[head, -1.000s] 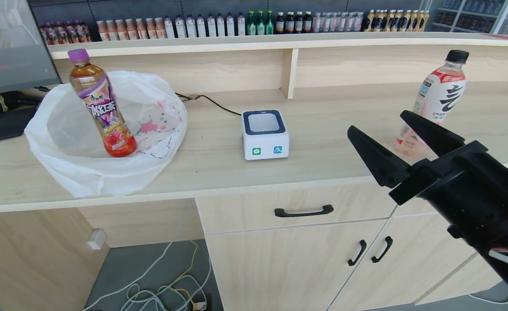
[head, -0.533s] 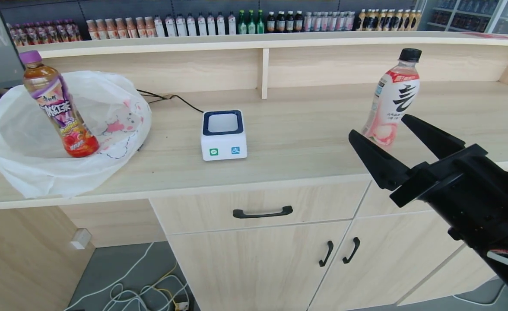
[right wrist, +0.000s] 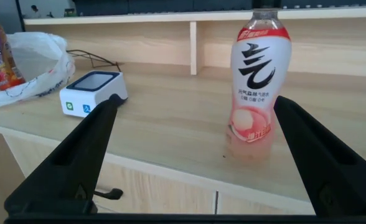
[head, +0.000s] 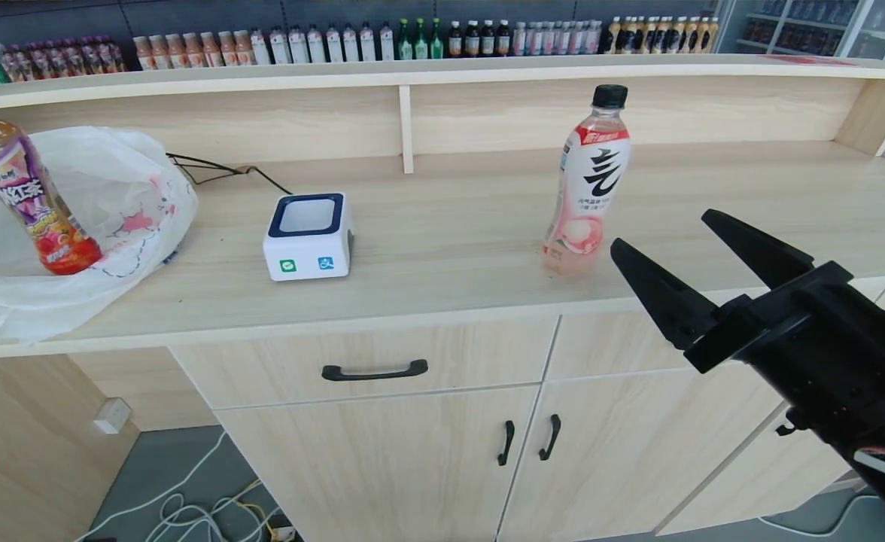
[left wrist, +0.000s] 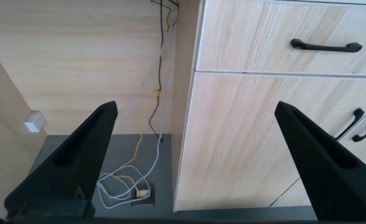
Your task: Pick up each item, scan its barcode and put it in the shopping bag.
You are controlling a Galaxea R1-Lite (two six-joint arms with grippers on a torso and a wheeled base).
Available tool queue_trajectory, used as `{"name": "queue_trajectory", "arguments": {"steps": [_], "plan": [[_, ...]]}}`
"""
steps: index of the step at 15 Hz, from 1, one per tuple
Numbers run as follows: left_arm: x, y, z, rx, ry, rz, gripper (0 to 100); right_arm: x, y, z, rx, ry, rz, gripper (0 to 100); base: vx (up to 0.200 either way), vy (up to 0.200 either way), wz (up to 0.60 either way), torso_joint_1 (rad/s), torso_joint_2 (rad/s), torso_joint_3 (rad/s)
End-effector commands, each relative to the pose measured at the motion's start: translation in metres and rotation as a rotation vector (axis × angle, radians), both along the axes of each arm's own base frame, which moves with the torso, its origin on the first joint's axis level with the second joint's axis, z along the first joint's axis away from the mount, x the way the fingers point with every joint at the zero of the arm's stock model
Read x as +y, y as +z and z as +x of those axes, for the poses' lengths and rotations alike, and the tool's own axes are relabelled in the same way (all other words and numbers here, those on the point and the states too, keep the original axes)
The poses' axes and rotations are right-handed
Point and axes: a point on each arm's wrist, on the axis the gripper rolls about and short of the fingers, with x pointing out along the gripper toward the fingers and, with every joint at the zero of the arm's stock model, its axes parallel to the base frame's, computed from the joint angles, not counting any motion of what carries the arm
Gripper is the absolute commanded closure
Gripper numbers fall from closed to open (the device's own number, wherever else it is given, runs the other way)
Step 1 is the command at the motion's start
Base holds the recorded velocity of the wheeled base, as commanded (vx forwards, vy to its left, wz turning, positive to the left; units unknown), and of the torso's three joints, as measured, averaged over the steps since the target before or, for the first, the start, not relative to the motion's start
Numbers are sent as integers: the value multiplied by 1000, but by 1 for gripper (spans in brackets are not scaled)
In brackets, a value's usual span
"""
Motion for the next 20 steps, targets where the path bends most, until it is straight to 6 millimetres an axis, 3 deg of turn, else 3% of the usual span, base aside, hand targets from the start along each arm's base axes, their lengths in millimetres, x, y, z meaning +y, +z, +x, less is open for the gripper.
{"name": "queue_trajectory", "arguments": {"steps": [1,5,8,12,20], "plan": [[0,0,0,0,0,0,0,-1,-1,-1,2,0,-2,0,0,0,0,0,0,0],[0,0,0,0,0,1,0,4,-3,1,16,11,-47,0,0,0,0,0,0,0],[0,0,0,0,0,0,0,15,13,24,29,-23,-54,0,0,0,0,0,0,0],[0,0,0,0,0,43,0,19,28,52,183,-53,-99,0,0,0,0,0,0,0],[0,0,0,2,0,47,0,38,23,98,214,-88,-92,0,0,0,0,0,0,0]]}}
